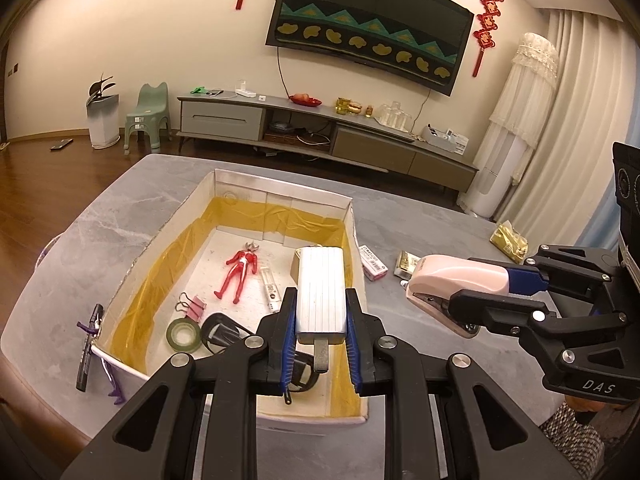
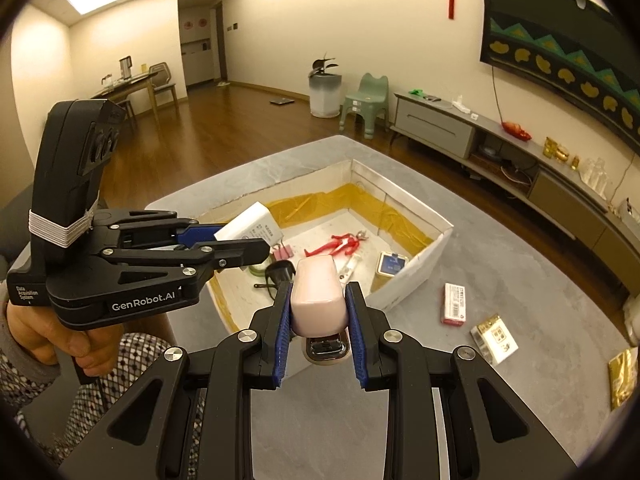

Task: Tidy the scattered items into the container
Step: 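Carry the stapler and charger with both grippers over the box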

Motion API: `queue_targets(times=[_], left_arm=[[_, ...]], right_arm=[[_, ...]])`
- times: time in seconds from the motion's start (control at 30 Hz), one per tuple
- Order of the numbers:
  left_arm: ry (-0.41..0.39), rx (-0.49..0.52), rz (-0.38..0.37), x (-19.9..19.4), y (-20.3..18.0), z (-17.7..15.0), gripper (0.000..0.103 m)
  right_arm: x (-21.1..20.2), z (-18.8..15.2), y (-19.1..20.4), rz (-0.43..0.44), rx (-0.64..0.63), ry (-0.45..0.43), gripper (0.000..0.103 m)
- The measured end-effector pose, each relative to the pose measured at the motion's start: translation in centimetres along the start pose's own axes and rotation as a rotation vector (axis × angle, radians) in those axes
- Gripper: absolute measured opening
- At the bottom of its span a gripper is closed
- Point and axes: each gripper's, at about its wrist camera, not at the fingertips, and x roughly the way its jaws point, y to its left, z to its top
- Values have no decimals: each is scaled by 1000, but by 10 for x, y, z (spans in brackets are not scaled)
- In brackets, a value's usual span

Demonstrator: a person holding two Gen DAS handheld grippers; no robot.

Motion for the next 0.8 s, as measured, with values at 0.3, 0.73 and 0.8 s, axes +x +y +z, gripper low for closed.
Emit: queue_targets(times=[0.3,0.73,0.8], left_arm=[[2,0,8,6,14,14,22],[12,16,22,21,37,44,22],[15,24,27,23,39,48,22]], right_arm=[[17,13,-5,7,5,16,27],[48,34,-19,8,17,44,27],[52,37,-22,8,18,48,27]])
